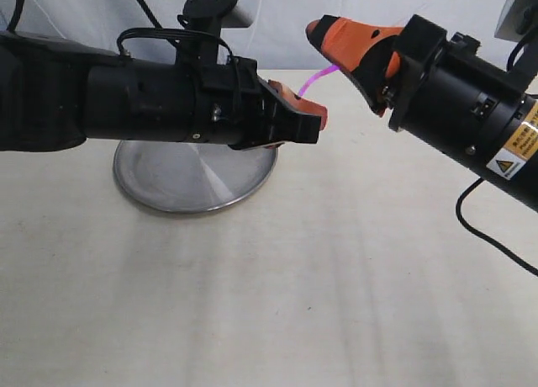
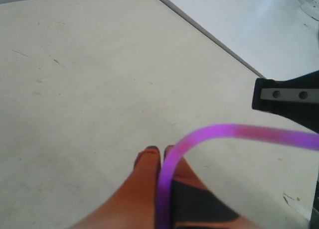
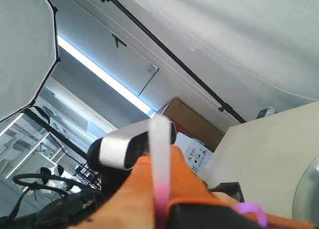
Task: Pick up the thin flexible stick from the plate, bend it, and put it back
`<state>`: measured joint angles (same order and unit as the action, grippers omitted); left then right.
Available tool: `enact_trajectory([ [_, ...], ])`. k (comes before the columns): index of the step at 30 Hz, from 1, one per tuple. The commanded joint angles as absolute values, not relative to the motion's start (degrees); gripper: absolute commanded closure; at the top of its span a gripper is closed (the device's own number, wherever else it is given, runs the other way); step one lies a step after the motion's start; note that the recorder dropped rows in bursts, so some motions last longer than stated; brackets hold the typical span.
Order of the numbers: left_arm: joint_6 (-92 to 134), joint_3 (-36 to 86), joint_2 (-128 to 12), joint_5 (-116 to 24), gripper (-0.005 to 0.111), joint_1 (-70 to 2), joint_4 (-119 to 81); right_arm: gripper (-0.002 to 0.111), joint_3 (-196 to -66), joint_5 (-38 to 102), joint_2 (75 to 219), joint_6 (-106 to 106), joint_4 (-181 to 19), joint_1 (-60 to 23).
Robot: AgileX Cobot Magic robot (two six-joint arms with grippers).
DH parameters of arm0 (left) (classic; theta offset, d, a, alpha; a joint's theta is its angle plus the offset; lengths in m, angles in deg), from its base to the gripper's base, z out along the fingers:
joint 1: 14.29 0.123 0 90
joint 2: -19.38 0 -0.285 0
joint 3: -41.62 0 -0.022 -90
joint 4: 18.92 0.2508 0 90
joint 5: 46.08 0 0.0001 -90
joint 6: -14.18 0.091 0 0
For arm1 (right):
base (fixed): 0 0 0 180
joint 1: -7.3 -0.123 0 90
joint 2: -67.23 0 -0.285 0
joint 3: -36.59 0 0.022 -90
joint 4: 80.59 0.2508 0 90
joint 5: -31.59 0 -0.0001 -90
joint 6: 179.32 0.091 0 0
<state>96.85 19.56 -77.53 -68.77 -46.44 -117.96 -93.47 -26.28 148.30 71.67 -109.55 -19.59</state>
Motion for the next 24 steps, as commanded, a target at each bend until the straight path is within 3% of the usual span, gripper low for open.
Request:
enact_trajectory([
  [1, 95.31, 19.27, -78.38, -66.7, 0.107, -45.84, -118.87, 0.109, -93.48, -29.55, 147.45, 70.05, -109.72, -20.2],
  [24, 100.05, 19.27, -78.38, -85.06, 0.107, -45.84, -118.87, 0.109, -93.48, -27.21, 154.16, 65.44, -108.13, -20.2],
])
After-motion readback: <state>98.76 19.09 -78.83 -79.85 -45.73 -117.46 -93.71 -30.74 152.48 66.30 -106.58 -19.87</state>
